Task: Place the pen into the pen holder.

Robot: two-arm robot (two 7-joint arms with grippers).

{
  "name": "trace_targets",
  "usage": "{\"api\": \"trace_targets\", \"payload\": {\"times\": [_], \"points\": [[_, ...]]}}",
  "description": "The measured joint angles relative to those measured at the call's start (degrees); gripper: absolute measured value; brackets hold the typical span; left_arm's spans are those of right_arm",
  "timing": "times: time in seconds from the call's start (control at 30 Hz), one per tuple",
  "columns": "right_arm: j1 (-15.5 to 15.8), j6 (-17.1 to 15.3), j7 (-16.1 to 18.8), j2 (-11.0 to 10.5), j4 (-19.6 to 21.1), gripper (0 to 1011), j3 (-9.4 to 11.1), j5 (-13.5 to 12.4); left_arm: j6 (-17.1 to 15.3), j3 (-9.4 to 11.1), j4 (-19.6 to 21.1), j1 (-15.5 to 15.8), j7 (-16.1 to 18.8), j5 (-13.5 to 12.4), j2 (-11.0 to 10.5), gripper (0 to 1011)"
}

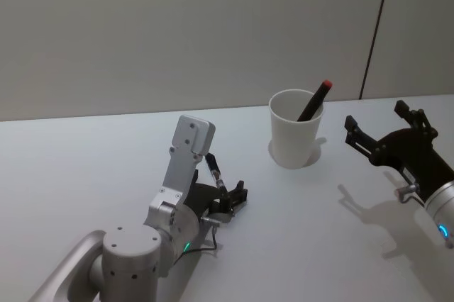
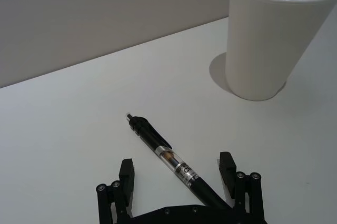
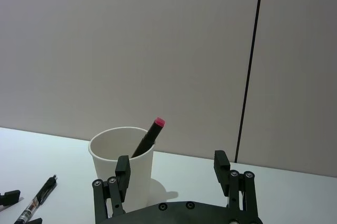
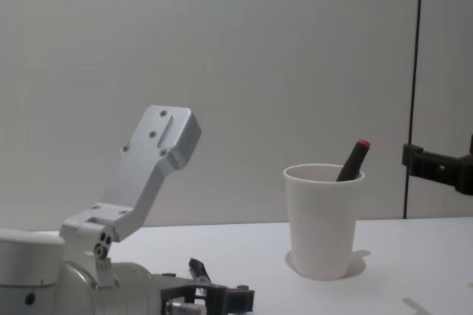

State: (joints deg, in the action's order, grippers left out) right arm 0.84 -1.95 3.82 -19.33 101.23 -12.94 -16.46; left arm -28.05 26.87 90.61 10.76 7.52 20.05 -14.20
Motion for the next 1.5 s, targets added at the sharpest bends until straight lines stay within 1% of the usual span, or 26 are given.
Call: {"api": "trace_targets", "payload": {"times": [0.1, 0.2, 0.23, 0.43, 1.5], "points": [[0.0, 0.0, 0.0, 0.0, 0.0, 1001, 0.0, 0.0, -0.1, 0.0, 0.0, 0.0, 0.0, -0.1, 0.0, 1003], [0.0, 0.0, 0.0, 0.0, 0.0, 1001, 0.0, 0.0, -0.3, 0.1, 0.1, 0.0, 0.0, -0.2, 0.1, 965], [0.0, 0.0, 0.0, 0.0, 0.0, 1001, 0.0, 0.0, -0.3, 0.1, 0.1, 0.0, 0.0, -0.2, 0.1, 937], [0.0, 0.0, 0.0, 0.0, 0.0, 1001, 0.0, 0.0, -0.5, 0.2, 0.2, -0.1, 0.0, -0.3, 0.2, 894], [0.0, 0.0, 0.0, 0.0, 0.0, 1001, 0.0, 0.0, -0.8, 0.0, 0.4, -0.2, -0.6, -1.0, 0.1, 708]]}}
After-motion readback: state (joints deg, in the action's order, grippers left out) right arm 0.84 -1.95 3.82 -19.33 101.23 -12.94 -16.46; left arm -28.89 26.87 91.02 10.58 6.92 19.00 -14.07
